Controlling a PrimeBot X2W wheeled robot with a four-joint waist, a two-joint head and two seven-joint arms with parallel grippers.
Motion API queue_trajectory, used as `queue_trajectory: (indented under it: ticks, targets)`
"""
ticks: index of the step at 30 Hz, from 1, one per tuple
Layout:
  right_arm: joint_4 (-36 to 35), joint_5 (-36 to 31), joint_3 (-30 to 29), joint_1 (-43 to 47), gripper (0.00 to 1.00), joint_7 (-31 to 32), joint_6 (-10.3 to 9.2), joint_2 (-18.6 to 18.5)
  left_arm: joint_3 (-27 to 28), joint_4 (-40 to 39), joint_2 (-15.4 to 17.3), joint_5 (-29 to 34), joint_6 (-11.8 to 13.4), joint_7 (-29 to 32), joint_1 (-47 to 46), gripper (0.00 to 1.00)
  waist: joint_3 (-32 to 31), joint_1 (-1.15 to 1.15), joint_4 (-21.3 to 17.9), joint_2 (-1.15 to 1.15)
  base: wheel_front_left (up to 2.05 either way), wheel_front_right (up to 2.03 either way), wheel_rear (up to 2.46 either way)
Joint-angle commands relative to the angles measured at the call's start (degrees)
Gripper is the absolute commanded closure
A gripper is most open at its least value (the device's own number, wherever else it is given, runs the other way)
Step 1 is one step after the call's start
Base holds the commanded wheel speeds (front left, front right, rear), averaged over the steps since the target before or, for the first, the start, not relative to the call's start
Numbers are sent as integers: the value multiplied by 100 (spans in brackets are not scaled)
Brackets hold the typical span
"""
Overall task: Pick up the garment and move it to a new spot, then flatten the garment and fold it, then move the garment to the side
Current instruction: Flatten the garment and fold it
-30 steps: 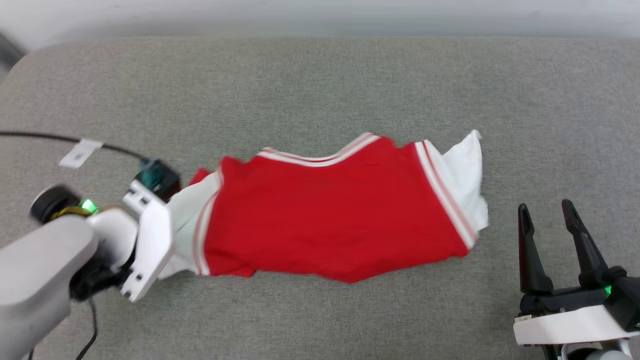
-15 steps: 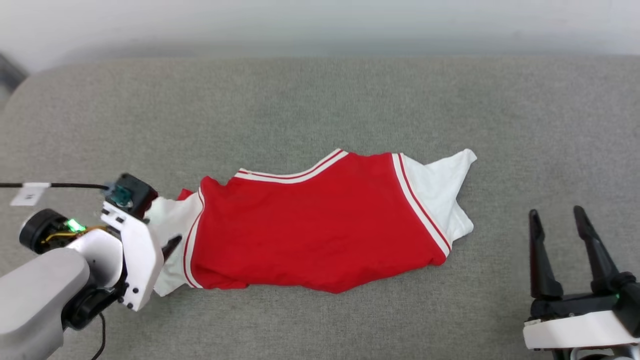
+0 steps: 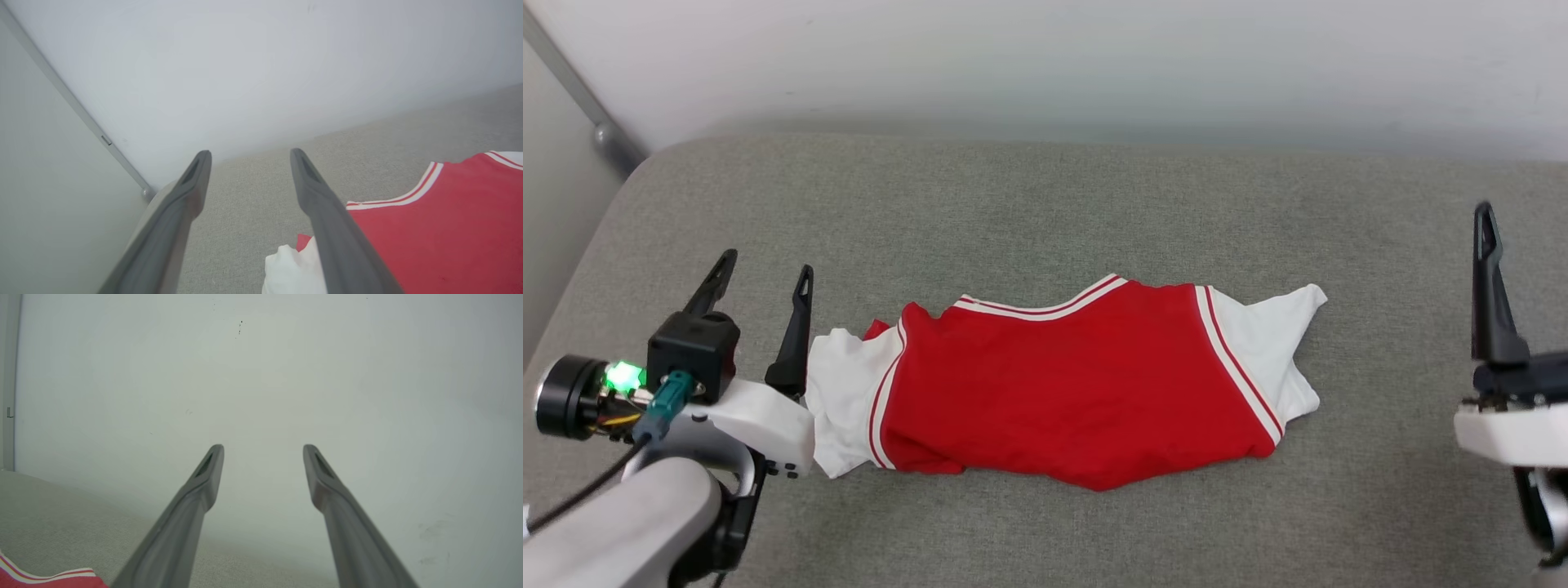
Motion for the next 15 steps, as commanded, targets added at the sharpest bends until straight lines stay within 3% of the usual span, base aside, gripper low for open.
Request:
queue_trajectory:
  ticks: [1, 5, 9, 11, 15]
  targets:
    - [65, -15, 89, -192, 0, -11, -4, -178, 157, -82, -105, 73, 222, -77, 174, 0, 11, 1, 16, 0, 0, 0, 0]
    - [491, 216, 453, -701, 0, -11, -4, -822, 864, -422, -454, 627, 860, -139, 721, 0, 80, 1, 43, 0, 0, 0, 0]
    - [1152, 683, 1221, -1321, 0, 389, -4, -1654, 1683, -739, -865, 1279, 1214, -131, 1478, 0, 196, 1, 76, 0, 0, 0, 0]
    - [1374, 1092, 1732, -1617, 0, 1030, -4, -2116, 1996, -836, -1075, 1557, 1247, -132, 1815, 0, 250, 1, 105, 0, 0, 0, 0]
    - [1499, 2148, 2794, -2206, 0, 2563, -4, -2926, 2525, -915, -1486, 2027, 1066, -133, 2291, 0, 408, 1, 172, 0, 0, 0, 0]
